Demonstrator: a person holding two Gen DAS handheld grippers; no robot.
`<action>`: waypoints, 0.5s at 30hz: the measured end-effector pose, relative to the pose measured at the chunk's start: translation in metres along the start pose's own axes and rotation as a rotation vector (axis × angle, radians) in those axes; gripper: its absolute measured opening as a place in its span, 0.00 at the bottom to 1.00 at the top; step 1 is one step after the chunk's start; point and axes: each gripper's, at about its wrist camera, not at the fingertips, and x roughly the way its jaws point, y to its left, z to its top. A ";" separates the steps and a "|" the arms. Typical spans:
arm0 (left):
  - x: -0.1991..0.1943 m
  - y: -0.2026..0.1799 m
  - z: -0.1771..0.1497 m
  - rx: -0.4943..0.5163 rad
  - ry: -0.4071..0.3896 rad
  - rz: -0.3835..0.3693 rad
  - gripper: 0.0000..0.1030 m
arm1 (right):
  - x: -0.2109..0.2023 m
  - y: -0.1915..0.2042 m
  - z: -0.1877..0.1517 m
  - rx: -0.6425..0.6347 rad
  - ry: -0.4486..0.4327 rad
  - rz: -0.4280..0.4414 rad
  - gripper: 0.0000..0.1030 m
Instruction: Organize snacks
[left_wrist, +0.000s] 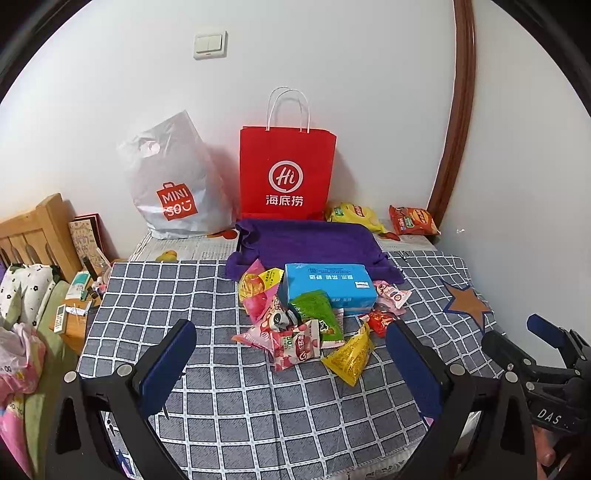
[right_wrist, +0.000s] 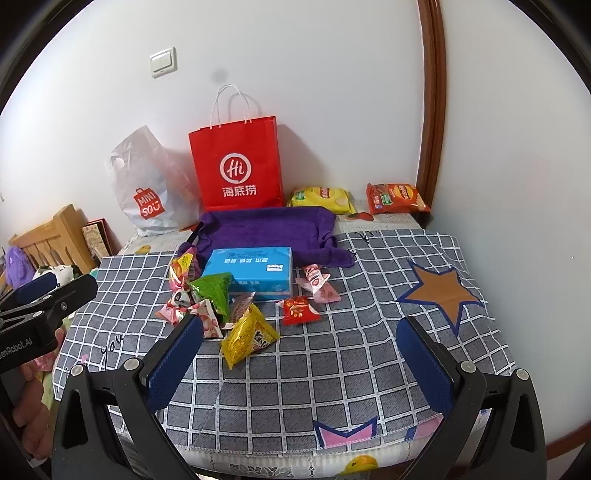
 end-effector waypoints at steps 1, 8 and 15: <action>0.000 -0.001 -0.001 0.002 0.001 0.001 0.99 | -0.001 0.000 -0.001 -0.001 -0.002 0.003 1.00; -0.004 -0.007 -0.006 0.015 -0.010 -0.012 0.99 | -0.002 0.005 -0.006 -0.031 -0.002 -0.035 1.00; -0.003 -0.019 -0.005 0.040 -0.015 -0.036 0.99 | -0.007 0.000 -0.007 -0.026 -0.023 -0.056 1.00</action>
